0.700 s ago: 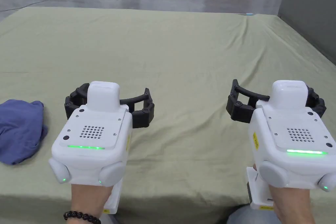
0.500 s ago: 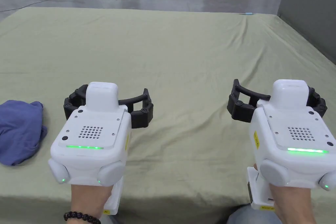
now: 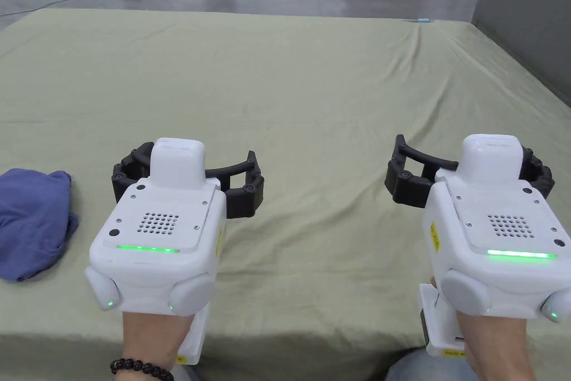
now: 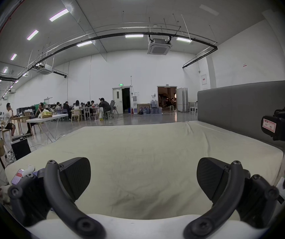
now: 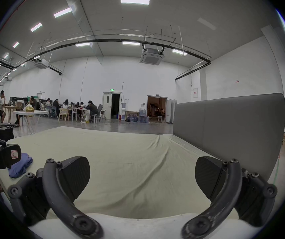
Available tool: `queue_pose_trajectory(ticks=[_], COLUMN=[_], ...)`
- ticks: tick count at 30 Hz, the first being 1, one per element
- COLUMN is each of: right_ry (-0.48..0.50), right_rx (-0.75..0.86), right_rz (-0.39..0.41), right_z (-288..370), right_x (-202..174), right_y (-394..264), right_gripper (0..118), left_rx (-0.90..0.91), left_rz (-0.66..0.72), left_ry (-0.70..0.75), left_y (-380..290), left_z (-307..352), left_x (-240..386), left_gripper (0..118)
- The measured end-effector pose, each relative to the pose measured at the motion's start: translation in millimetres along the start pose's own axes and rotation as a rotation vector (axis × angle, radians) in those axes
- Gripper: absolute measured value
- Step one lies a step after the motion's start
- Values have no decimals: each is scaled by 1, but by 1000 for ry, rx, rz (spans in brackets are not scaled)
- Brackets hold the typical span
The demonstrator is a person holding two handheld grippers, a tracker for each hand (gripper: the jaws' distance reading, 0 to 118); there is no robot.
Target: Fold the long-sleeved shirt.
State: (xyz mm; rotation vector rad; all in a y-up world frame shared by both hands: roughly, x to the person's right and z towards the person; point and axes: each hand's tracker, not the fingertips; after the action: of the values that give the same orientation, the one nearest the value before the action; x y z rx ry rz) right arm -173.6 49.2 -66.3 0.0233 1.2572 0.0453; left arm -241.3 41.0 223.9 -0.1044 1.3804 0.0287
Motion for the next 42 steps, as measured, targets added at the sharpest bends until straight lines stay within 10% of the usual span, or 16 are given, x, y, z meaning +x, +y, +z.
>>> queue_pose_trajectory(ticks=[25,26,27,28,29,42], right_ry=[-7,-2,-9,-10,-24,62], right_rx=[-20,-27,-29,-29,-32,-37], right_rz=[-14,-22,-31,-39,-44,-60], right_z=[7,5,5,5,5,-6], right_x=[3,4,5,5,6,-18], right_y=[2,1,-1,-2,-2,7], right_gripper=[118,113,88,46,0,0], left_rx=[-20,-21,-20,-16,-21,14], left_rz=[9,10,8,1,-10,-30], left_ry=[8,12,22,27,42,177], left_y=[-4,-4,-3,-4,-4,-5], left_z=[3,4,6,6,5,22], left_x=[-2,-2,-1,0,0,-35], left_gripper=[113,100,50,5,0,0])
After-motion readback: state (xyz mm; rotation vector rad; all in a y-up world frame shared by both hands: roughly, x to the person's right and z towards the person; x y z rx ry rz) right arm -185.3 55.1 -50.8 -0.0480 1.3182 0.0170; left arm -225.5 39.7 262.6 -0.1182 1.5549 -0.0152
